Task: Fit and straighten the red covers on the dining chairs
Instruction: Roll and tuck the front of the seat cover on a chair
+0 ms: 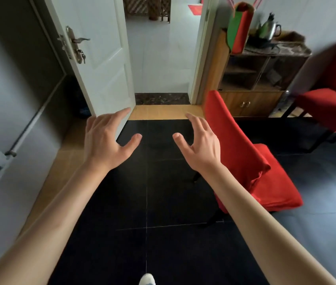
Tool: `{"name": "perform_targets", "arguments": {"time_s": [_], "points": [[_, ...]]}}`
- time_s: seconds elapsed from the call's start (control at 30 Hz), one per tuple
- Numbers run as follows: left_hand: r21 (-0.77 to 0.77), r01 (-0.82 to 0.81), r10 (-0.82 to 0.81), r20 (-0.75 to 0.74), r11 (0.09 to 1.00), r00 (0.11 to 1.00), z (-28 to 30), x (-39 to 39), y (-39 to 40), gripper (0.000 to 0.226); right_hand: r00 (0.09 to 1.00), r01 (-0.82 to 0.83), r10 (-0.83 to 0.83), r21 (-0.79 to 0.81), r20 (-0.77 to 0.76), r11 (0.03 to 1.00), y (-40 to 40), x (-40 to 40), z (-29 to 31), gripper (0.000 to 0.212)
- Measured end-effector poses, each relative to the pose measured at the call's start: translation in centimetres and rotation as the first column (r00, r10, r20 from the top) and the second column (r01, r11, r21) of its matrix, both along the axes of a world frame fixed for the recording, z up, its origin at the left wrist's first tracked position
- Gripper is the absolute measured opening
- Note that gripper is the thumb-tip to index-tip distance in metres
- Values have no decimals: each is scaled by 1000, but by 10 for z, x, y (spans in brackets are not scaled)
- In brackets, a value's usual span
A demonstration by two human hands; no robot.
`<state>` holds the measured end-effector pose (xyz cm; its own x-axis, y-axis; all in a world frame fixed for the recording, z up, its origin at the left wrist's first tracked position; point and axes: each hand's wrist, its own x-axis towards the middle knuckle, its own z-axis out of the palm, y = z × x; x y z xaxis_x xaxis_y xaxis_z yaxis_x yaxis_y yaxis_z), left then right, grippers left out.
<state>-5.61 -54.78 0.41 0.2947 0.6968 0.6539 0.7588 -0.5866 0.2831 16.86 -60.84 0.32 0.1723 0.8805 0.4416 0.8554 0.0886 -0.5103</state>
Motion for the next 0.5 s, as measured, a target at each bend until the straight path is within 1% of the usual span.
{"name": "perform_targets", "arguments": {"time_s": [0.13, 0.3, 0.4, 0.5], "points": [[-36, 108, -108, 0, 993, 994, 7, 28, 63, 63, 996, 90, -90, -11, 23, 996, 43, 22, 2, 81], [-89, 233, -231, 32, 968, 972, 4, 75, 128, 65, 984, 179, -178, -12, 16, 984, 85, 60, -2, 80], [-101, 273, -270, 40, 957, 962, 2, 106, 164, 65, 972, 234, -233, -9, 22, 972, 111, 85, -4, 80], [-121, 305, -303, 30, 945, 952, 2, 138, 203, 67, 967, 255, -254, -19, 28, 967, 142, 113, -3, 82]]}}
